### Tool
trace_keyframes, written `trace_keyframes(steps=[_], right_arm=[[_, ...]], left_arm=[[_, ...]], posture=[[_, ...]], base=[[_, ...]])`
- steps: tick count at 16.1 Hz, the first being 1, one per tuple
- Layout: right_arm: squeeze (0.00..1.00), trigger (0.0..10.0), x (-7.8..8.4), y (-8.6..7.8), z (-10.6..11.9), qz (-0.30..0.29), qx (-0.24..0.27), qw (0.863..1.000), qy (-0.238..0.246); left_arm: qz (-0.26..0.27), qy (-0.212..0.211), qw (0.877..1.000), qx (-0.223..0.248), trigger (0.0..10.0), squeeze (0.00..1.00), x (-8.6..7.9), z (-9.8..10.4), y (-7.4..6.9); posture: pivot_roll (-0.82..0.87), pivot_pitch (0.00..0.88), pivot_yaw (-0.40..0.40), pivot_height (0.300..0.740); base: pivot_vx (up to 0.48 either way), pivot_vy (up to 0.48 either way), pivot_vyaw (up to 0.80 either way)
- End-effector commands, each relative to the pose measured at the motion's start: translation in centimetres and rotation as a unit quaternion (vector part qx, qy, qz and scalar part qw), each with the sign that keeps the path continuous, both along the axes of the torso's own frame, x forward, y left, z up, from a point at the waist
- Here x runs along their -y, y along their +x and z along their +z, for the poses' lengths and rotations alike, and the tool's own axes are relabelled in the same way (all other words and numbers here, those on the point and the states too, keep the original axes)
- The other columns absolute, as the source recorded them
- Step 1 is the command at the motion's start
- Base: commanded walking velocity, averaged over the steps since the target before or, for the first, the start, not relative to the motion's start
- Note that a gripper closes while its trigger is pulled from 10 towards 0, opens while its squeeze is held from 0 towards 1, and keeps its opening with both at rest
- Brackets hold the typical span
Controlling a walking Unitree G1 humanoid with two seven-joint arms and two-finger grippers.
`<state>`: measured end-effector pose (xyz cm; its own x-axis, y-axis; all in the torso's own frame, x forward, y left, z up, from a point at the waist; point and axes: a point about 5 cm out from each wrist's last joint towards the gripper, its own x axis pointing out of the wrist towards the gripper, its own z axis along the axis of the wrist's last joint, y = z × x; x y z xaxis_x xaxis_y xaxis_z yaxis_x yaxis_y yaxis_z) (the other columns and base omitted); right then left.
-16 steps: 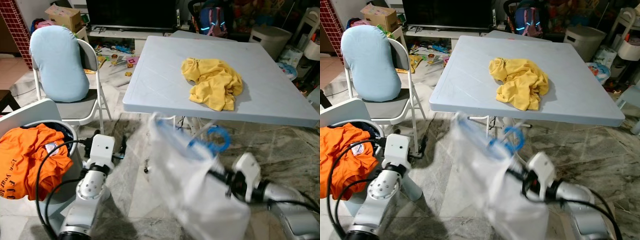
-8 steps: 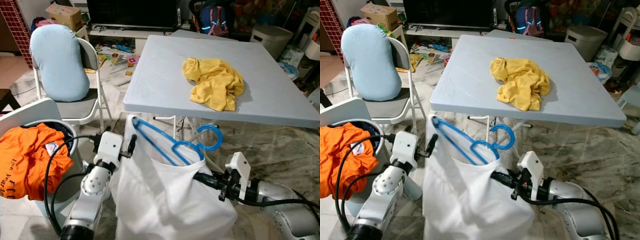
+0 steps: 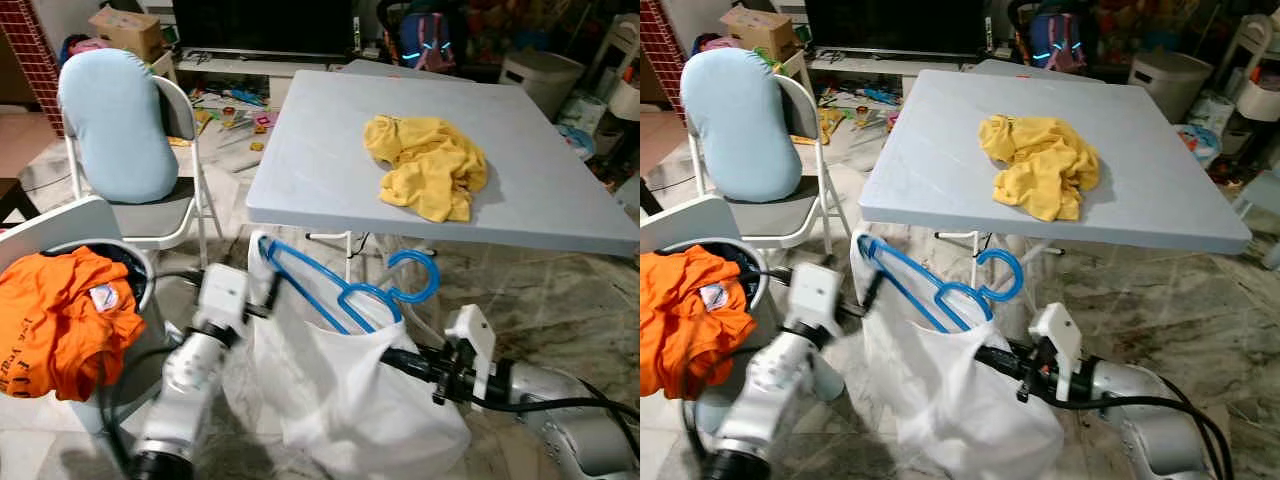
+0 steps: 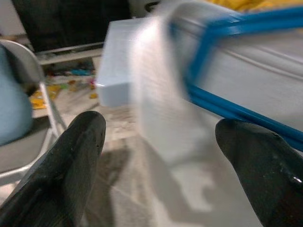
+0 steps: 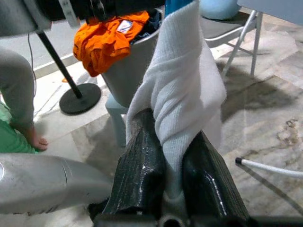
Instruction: Hang hanger
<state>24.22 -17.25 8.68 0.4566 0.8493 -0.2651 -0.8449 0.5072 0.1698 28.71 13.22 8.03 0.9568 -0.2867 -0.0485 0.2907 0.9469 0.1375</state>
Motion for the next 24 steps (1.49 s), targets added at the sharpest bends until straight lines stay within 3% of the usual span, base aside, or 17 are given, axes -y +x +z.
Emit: trace_keyframes(steps=[1,2,3,10,16,18,21,22,24], right_arm=[[0.00,10.0,-0.5,-0.1,1.3,0.029,0.014,0.999,0.014],[0.00,10.0,-0.5,-0.3,1.3,0.039,0.011,0.999,0.013],[0.00,10.0,-0.2,-0.5,1.3,0.044,0.003,0.999,0.012],[0.00,10.0,0.5,-1.2,1.4,0.065,-0.019,0.998,0.009],[0.00,10.0,2.0,-1.1,1.1,0.064,-0.030,0.997,-0.020],[0.00,10.0,2.1,-1.0,1.0,0.059,-0.029,0.998,-0.023],[0.00,10.0,2.7,-0.9,0.9,0.062,-0.030,0.997,-0.038],[0.00,10.0,3.6,-0.5,0.7,0.048,-0.016,0.996,-0.072],[0.00,10.0,4.2,0.5,0.6,0.018,0.013,0.995,-0.101]], left_arm=[[-0.012,0.012,1.000,-0.006,8.7,0.00,0.2,-0.4,-0.4],[-0.012,0.010,1.000,-0.006,3.5,0.00,0.1,-0.5,-0.4],[-0.016,0.006,1.000,-0.006,0.0,0.00,0.0,-0.4,-0.3],[0.011,0.015,1.000,-0.003,0.0,0.00,-1.7,-0.3,0.4],[0.011,0.017,1.000,-0.005,0.0,0.00,-2.1,-0.3,0.2],[-0.009,0.016,1.000,-0.017,0.0,0.00,-1.8,-0.6,0.0],[-0.092,0.019,0.994,-0.058,0.0,0.00,-1.2,-1.4,-0.9],[-0.128,0.029,0.989,-0.066,0.0,0.00,-1.4,-1.2,-1.1],[-0.147,0.030,0.986,-0.068,0.0,0.00,-1.6,-0.8,-1.1]], posture=[[0.06,0.000,-0.044,0.740],[0.06,0.000,-0.044,0.740],[0.06,0.000,-0.046,0.740],[0.05,0.000,-0.041,0.740],[0.05,0.000,-0.046,0.740],[0.05,0.000,-0.046,0.740],[0.05,0.002,-0.046,0.740],[0.05,0.002,-0.046,0.740],[0.05,0.003,-0.049,0.740]], base=[[0.000,0.000,0.00],[0.000,0.000,0.00],[0.000,0.000,0.00],[0.000,0.000,0.00],[0.000,0.000,0.00],[0.000,0.000,0.00],[0.000,0.000,0.00],[0.000,0.000,0.00],[0.000,0.000,0.00]])
